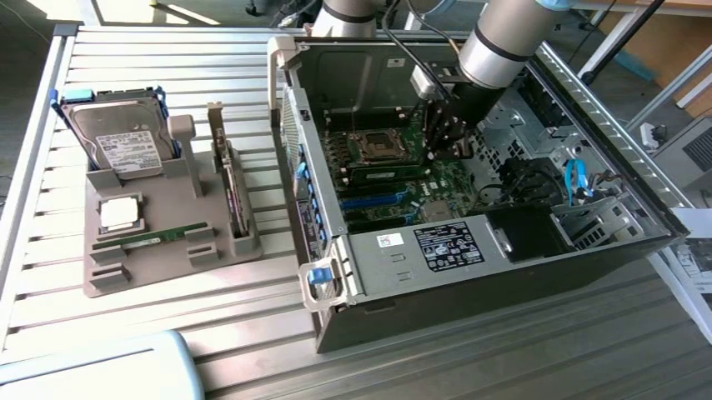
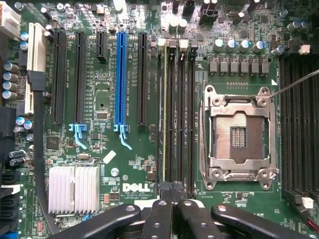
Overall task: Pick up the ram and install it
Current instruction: 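Press down the ram until it locks into place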
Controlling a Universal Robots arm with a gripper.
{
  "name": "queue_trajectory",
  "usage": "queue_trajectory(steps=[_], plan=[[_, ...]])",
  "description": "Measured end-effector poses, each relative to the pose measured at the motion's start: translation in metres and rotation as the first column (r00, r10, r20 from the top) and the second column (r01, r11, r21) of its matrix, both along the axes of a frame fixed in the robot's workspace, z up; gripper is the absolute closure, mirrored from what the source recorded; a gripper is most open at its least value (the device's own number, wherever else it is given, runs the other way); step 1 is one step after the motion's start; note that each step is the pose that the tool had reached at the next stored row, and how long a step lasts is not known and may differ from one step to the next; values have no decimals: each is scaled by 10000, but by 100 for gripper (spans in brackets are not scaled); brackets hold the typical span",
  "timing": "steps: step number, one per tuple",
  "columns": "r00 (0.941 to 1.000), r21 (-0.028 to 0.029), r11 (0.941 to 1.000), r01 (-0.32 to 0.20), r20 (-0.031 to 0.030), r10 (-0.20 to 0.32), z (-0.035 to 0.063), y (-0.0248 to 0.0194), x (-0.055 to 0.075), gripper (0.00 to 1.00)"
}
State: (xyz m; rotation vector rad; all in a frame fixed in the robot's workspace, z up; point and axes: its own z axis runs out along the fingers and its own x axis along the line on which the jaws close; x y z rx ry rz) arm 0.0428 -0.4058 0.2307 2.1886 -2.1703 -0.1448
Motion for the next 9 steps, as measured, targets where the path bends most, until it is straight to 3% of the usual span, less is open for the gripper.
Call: queue_trajectory(steps=[4, 7, 9], plan=[[10000, -20, 10000, 0, 3, 0, 200, -3, -2, 87], [10000, -18, 10000, 2, 4, -2, 223, -3, -9, 87], [10000, -21, 10000, 0, 3, 0, 223, -3, -107, 87]])
